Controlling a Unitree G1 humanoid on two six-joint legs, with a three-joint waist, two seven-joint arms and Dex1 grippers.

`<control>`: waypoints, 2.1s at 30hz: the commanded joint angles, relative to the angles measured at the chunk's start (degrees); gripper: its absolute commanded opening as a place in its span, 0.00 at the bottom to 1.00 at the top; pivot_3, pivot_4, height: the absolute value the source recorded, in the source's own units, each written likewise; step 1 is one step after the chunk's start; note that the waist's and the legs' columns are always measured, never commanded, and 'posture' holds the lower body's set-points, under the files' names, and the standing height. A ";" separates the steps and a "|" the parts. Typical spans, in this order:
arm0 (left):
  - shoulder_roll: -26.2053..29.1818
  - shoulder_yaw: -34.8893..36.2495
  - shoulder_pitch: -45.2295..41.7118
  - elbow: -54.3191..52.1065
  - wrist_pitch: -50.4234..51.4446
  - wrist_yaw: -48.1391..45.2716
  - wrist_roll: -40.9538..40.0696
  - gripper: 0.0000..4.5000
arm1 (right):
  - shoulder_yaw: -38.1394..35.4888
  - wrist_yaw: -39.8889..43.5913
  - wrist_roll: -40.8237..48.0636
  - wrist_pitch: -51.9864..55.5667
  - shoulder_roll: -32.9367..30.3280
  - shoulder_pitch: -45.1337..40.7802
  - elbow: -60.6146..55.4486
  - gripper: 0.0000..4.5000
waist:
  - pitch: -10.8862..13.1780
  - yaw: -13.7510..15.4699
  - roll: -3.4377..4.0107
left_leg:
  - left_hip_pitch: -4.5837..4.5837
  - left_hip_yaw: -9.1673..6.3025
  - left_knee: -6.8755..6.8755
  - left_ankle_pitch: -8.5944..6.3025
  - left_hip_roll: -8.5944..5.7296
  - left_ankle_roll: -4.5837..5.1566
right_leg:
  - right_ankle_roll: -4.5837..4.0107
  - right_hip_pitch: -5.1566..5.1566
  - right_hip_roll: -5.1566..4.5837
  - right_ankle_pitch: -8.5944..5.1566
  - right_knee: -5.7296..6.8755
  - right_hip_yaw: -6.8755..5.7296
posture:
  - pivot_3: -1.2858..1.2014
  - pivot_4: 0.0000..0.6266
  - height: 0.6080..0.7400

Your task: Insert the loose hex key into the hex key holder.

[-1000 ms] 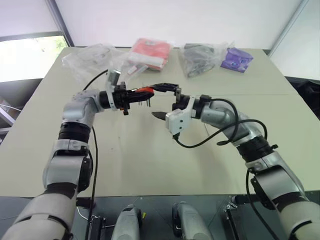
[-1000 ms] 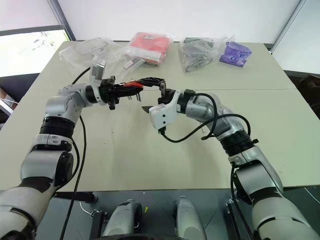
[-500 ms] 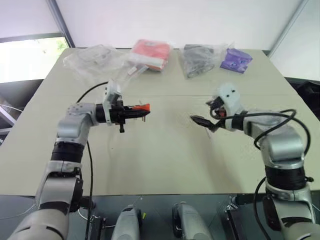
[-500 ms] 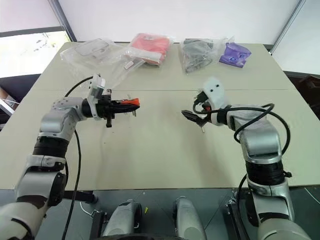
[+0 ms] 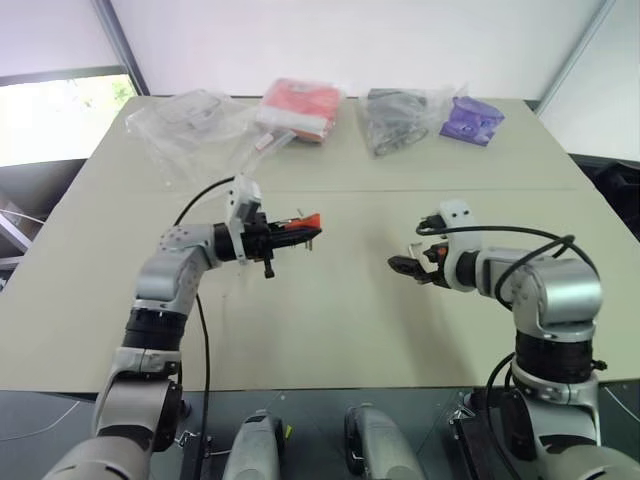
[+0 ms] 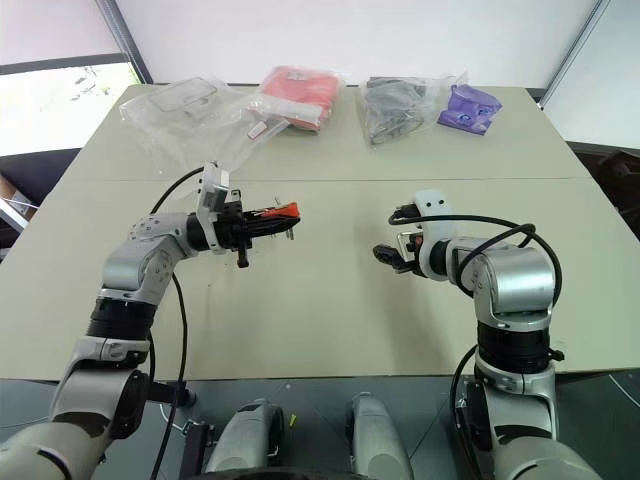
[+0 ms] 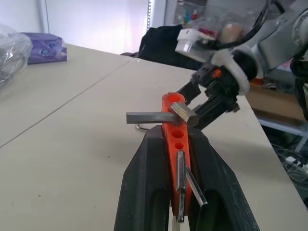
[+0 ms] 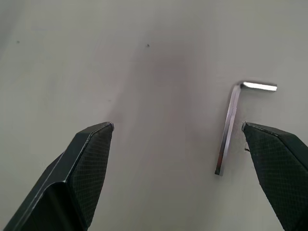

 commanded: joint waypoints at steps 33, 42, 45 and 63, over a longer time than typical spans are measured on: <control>2.71 0.27 -0.02 -3.22 2.59 2.96 -3.95 0.00 | 3.98 -13.07 -1.12 -22.26 6.39 -1.07 15.64 0.01 | -0.33 -0.49 -0.34 | 0.10 -0.08 -0.06 0.00 0.02 0.01 | -0.14 0.14 0.07 -0.08 -0.13 -0.02 | 0.52 0.24 1.00; 6.45 0.09 -16.44 18.96 7.33 -10.60 -4.36 0.00 | -12.30 -5.52 19.86 -36.33 12.29 -17.94 10.53 0.01 | -0.01 0.04 0.09 | -0.12 -0.16 -0.30 -0.01 0.02 0.03 | 0.05 -0.06 0.13 -0.02 -0.32 -0.11 | 0.52 0.24 1.00; 5.67 -1.68 -22.42 26.63 4.33 -14.48 -1.46 0.00 | -14.91 -6.03 27.56 -35.34 14.34 -19.64 7.18 0.01 | -0.01 0.16 0.08 | -0.24 -0.17 -0.30 -0.05 0.01 0.09 | 0.11 -0.02 0.08 -0.06 -0.48 -0.13 | 0.52 0.24 1.00; -2.11 -0.79 -32.33 35.24 -0.34 -20.18 1.56 0.00 | -7.77 -12.41 38.25 -38.52 18.96 -16.15 2.11 0.01 | 0.00 -0.23 0.10 | -0.23 -0.18 -0.26 -0.06 -0.03 0.11 | 0.11 -0.05 0.05 -0.05 -0.37 -0.10 | 0.52 0.24 1.00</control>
